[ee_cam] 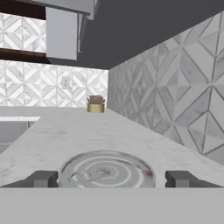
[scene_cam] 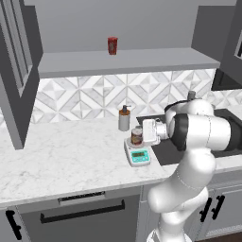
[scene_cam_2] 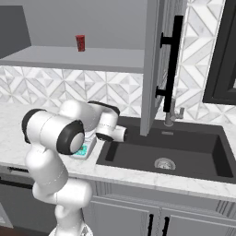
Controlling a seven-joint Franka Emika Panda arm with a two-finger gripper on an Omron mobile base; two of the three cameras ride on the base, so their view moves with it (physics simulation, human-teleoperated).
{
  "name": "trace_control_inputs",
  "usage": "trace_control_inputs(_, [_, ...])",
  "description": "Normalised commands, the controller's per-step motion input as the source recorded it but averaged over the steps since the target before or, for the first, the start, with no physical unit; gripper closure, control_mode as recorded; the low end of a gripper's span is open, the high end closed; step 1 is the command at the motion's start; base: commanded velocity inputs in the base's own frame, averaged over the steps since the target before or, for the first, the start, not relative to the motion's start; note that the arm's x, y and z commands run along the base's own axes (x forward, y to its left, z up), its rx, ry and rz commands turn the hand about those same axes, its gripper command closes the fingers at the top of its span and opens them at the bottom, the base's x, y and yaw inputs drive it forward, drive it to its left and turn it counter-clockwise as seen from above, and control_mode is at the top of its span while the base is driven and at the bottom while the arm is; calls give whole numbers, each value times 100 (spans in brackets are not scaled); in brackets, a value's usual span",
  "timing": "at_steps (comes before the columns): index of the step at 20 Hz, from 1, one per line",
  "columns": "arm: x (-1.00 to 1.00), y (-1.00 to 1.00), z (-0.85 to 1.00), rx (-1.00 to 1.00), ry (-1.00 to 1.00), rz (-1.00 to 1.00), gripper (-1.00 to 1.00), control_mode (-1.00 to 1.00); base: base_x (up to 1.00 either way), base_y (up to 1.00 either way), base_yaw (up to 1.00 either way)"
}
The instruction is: Pick the canned food and place it on the digital scale for weighing, and close the cabinet.
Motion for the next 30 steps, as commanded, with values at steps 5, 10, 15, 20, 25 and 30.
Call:
trace_control_inputs(5, [-25,0,32,0,-15,0,-100,-100,0,0,0])
trace_control_inputs(10, [-40,-3,42,0,-22,0,-100,-100,0,0,0])
trace_control_inputs(15, [-65,-63,73,2,-43,-1,-100,-100,0,0,0])
trace_control_inputs(20, [-61,-87,77,12,-40,-3,-100,-100,0,0,0])
trace_control_inputs(25, [-39,-98,53,18,-21,-8,-100,-100,0,0,0])
trace_control_inputs(30, [-30,-99,42,9,-5,-11,-100,-100,0,0,0])
